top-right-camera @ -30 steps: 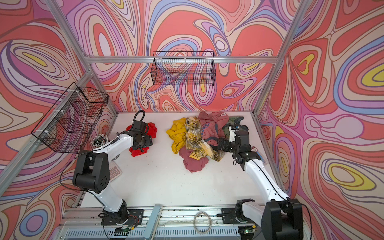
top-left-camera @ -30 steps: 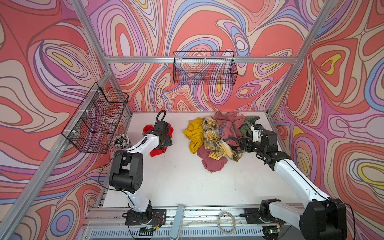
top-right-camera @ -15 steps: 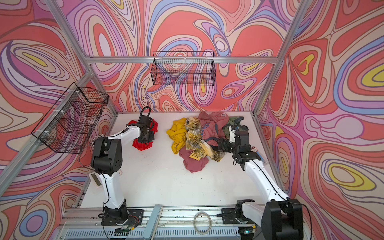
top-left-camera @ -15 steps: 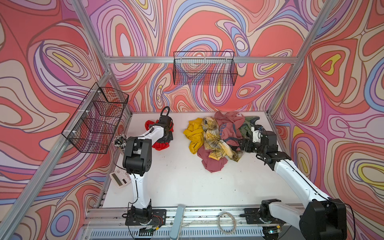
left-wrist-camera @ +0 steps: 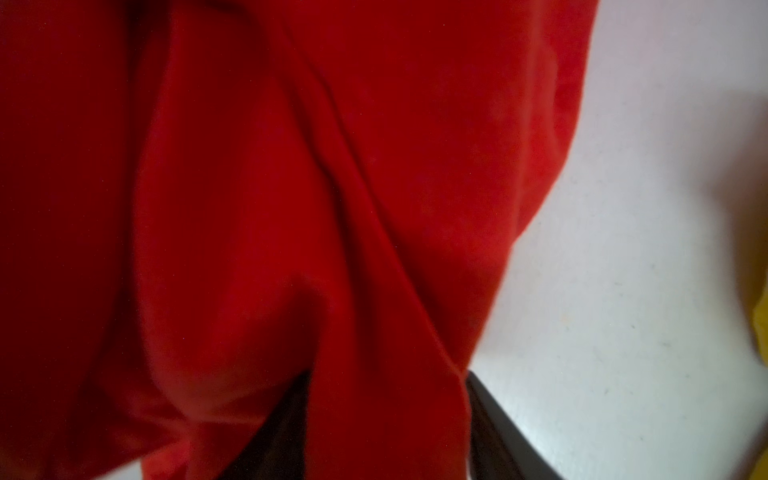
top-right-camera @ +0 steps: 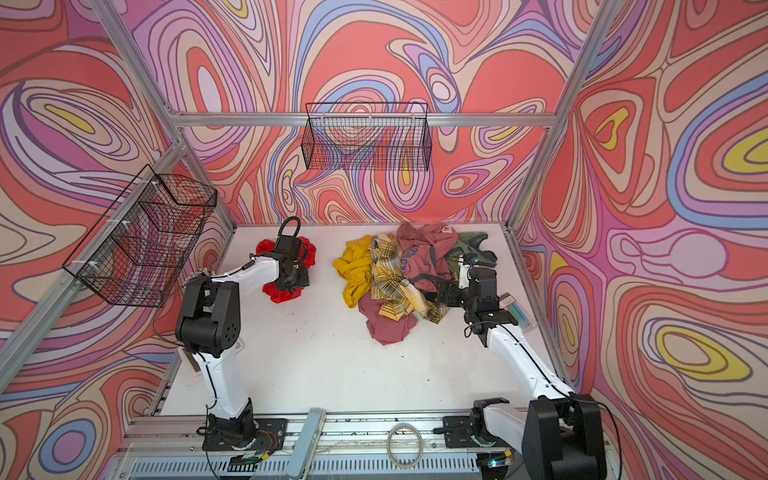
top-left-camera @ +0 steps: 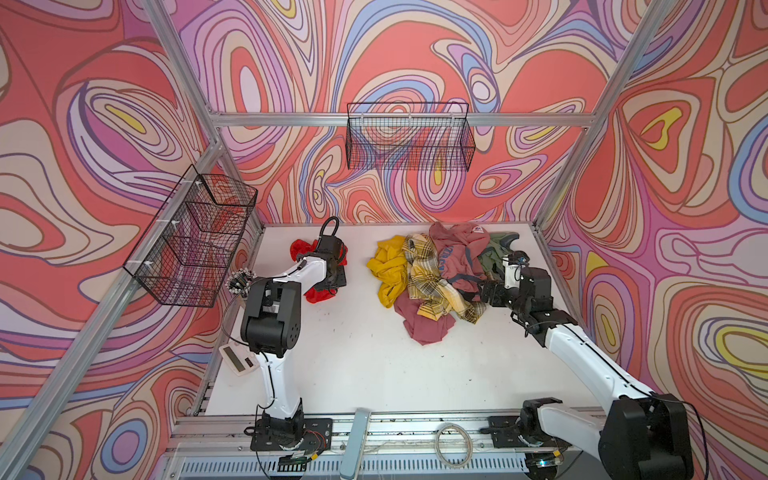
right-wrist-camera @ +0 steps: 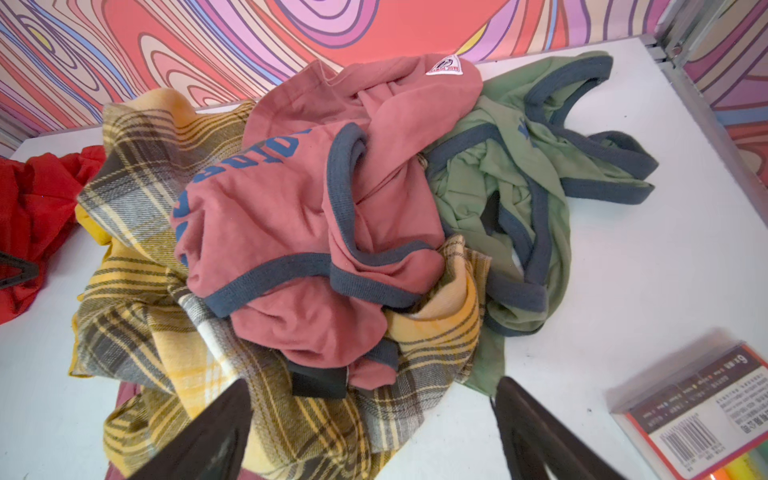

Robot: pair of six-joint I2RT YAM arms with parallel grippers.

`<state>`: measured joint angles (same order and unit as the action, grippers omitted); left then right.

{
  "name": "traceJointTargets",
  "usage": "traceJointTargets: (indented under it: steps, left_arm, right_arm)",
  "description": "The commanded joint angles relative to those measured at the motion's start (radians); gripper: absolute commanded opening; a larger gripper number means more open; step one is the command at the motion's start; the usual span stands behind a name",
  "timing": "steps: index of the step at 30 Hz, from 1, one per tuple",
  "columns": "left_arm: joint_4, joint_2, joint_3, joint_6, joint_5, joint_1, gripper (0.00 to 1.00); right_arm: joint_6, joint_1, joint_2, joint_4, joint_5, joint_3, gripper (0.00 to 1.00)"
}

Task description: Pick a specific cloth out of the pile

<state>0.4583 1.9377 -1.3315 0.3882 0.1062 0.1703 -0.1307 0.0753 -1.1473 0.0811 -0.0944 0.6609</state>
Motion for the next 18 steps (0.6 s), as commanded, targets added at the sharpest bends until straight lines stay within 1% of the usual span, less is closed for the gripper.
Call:
traceJointTargets:
  steps: [1,6,9,15,18]
  left_arm:
    - [-0.06,-0.106,0.065,0.009,0.051,-0.001,0.79]
    - [-0.131,-0.231,0.157,0.002,0.104,0.021,0.95]
    - [-0.185,-0.314,0.217,-0.014,0.157,0.052,0.99]
    - [-0.369,-0.504,0.397,-0.057,0.251,0.106,1.0]
    - [-0.409,-0.589,0.469,-0.061,0.266,0.109,1.0]
  right_arm:
    - [0.032,0.002,0.018,-0.137,0.057,-0.044,0.95]
    - [0.042,0.0,0.021,-0.271,0.111,-0.101,0.96]
    - [0.054,-0.005,0.027,-0.346,0.122,-0.136,0.97]
    - [0.073,-0.021,0.027,-0.493,0.162,-0.204,0.98]
    - [0.075,-0.028,0.02,-0.565,0.174,-0.235,0.98]
